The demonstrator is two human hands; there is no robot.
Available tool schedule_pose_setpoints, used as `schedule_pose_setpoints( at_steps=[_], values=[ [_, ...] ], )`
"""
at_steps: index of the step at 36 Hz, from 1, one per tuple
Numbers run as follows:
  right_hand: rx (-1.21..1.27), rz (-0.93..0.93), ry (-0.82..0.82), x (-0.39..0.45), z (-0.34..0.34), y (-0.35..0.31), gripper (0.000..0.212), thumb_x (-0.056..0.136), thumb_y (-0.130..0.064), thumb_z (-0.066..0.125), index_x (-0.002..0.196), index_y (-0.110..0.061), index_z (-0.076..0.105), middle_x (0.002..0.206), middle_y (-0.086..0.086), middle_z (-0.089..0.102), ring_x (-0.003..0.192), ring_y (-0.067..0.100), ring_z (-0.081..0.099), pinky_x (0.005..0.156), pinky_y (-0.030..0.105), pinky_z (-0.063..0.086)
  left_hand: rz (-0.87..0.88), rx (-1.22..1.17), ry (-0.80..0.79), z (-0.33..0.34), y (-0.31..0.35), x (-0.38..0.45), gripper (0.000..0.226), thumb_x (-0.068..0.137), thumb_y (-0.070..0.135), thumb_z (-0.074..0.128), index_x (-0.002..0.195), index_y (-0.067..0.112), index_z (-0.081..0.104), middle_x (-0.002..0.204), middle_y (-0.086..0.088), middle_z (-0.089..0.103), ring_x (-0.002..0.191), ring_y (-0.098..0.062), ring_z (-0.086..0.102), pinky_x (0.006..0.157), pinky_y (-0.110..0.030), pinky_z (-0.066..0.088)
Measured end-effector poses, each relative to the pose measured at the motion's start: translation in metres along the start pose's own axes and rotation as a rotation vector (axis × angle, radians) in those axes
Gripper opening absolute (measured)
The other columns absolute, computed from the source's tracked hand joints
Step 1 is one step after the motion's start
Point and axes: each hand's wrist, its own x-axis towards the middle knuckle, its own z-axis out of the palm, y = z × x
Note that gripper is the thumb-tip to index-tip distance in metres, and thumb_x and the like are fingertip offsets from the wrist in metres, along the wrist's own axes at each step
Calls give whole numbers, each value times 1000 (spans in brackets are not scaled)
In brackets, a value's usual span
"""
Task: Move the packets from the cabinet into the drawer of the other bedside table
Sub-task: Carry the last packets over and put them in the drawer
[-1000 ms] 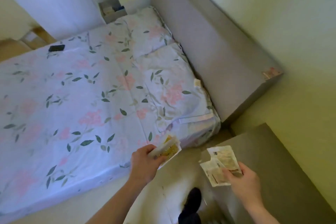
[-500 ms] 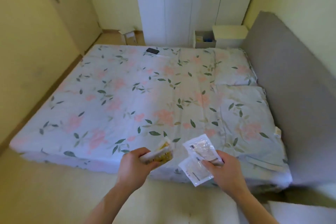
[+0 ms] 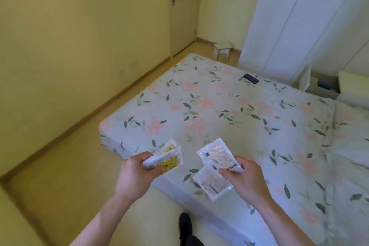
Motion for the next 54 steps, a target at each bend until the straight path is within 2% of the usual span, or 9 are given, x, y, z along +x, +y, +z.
schedule_pose_setpoints(
  at_steps=[5,10,16,24,31,35,40,44,54],
  values=[
    [-33,-75,-150,87,60,-48,18,81,-20,81,93,-33,78,88,-17,77,82,4,73,74,35,60,-93,38,119,-51,-29,56,25,68,31,90,66,22,66,54,5,56,47,-11,42,44,-22,30],
    [-93,-173,-344,167,135,-109,16,82,-21,81,91,-34,78,85,-19,76,77,3,72,74,34,58,-217,10,274,-107,-55,100,23,69,29,90,67,24,68,47,9,52,41,-11,38,39,-20,30],
    [-223,-331,-516,239,237,-195,15,75,-37,79,84,-26,74,80,-4,74,76,23,70,65,40,56,-349,-32,477,-178,-95,126,24,69,29,90,67,23,67,48,4,51,42,-11,34,39,-24,29],
    [-225,-436,-659,301,371,-290,9,82,-31,79,89,-34,75,85,-14,77,80,15,73,77,46,60,-459,-93,605,-264,-165,188,28,69,27,91,61,26,64,50,7,55,41,-10,36,39,-23,31],
    [-230,-399,-640,345,478,-351,24,78,-46,75,93,-27,73,89,-7,77,84,24,74,75,49,60,-450,-102,546,-350,-227,273,25,72,28,89,65,21,65,51,8,58,41,-8,39,40,-23,32],
    [-213,-364,-601,370,520,-380,15,85,-36,77,89,-22,72,84,-8,77,73,26,72,57,35,51,-422,-99,443,-399,-252,337,19,74,30,87,68,25,70,52,8,59,42,-9,39,41,-24,32],
    [-176,-336,-535,411,552,-419,6,87,-28,78,85,-26,73,77,-16,75,62,1,66,59,30,50,-360,-69,353,-447,-265,427,13,77,33,83,77,26,73,62,0,67,44,-10,42,43,-24,35],
    [-122,-262,-493,460,577,-439,8,87,-25,79,92,-29,76,85,-19,77,77,1,73,77,36,59,-321,-80,299,-470,-272,501,16,78,32,82,77,21,71,57,2,58,43,-10,41,43,-23,32],
    [-77,-217,-415,586,636,-493,15,88,-27,77,100,-36,76,88,-24,77,82,-4,72,73,27,59,-286,-50,258,-514,-285,668,13,73,30,81,78,22,72,63,-2,64,48,-10,45,50,-28,38]
  ],
)
